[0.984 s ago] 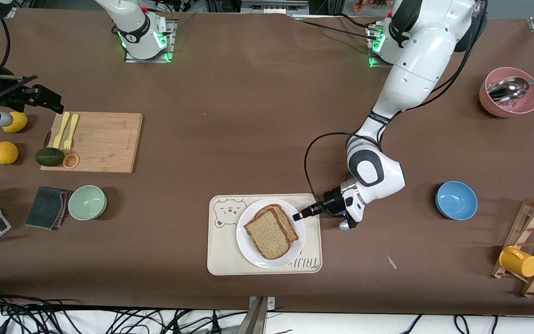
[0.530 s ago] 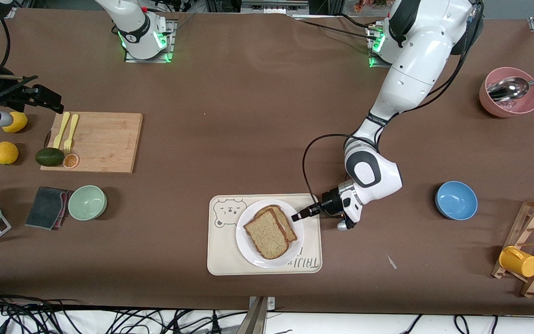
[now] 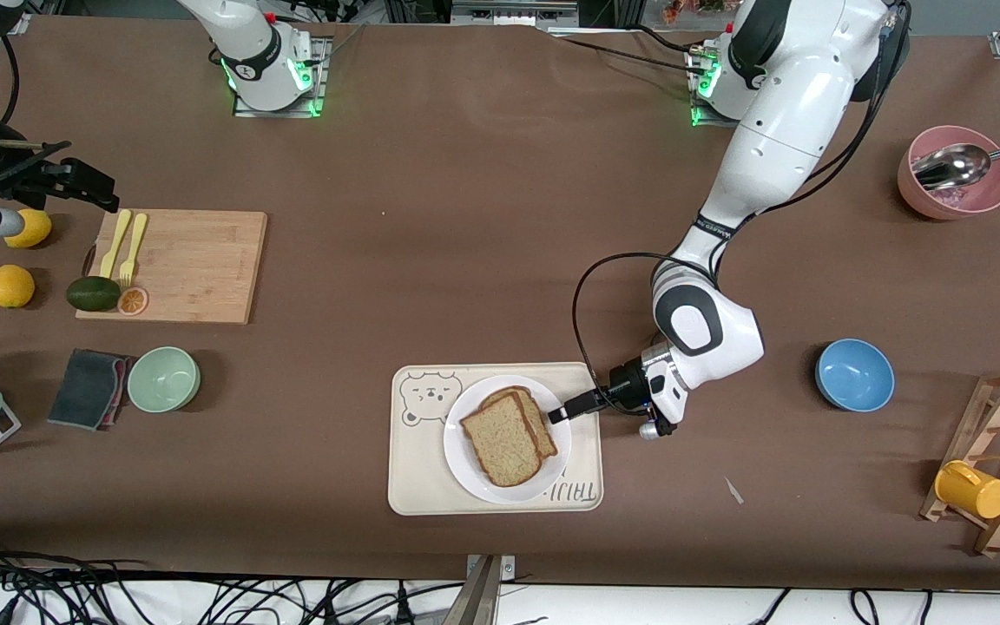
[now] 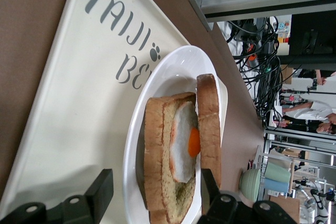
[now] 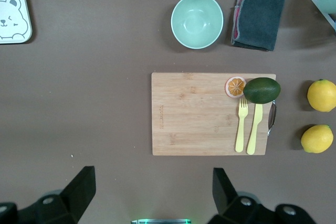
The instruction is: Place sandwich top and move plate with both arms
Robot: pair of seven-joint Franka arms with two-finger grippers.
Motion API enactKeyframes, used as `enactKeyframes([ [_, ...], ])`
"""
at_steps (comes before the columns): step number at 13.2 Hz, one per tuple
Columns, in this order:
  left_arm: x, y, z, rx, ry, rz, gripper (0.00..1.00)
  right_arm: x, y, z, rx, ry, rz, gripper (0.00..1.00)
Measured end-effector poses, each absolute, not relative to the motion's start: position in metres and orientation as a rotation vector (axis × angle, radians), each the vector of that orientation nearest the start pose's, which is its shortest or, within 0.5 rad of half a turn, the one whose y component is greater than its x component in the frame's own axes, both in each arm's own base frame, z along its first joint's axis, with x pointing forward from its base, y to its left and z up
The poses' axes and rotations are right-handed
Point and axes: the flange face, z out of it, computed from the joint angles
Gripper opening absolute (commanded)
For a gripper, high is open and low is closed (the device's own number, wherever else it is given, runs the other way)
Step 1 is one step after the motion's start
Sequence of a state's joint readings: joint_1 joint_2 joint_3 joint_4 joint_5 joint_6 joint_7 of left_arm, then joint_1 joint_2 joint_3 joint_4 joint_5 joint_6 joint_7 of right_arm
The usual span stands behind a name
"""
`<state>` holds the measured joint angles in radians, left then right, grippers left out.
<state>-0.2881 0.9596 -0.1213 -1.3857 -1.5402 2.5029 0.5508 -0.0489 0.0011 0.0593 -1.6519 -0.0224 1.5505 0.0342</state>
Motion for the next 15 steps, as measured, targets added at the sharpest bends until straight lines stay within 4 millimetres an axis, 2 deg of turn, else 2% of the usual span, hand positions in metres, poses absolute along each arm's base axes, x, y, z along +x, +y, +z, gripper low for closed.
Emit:
enactKeyframes([
  [3, 0.684, -0.267, 0.167, 2.086, 0.393, 0.198, 0.99, 0.548, -0.001, 0.585, -3.161, 0.05, 0.158, 0.98],
  [6, 0.668, -0.26, 0.195, 2.104, 0.383, 0.197, 0.99, 0.548, -0.001, 0.586, -3.162, 0.05, 0.157, 0.99],
  [8, 0.658, -0.25, 0.205, 2.159, 0.351, 0.186, 0.99, 0.548, -0.001, 0.586, -3.162, 0.05, 0.157, 0.98],
  [11, 0.652, -0.223, 0.216, 2.249, 0.371, 0.153, 1.0, 0.548, -0.001, 0.586, -3.162, 0.05, 0.157, 0.99],
  [15, 0.659, -0.181, 0.219, 2.298, 0.432, 0.091, 1.0, 0.548, -0.001, 0.587, -3.162, 0.05, 0.155, 0.99],
])
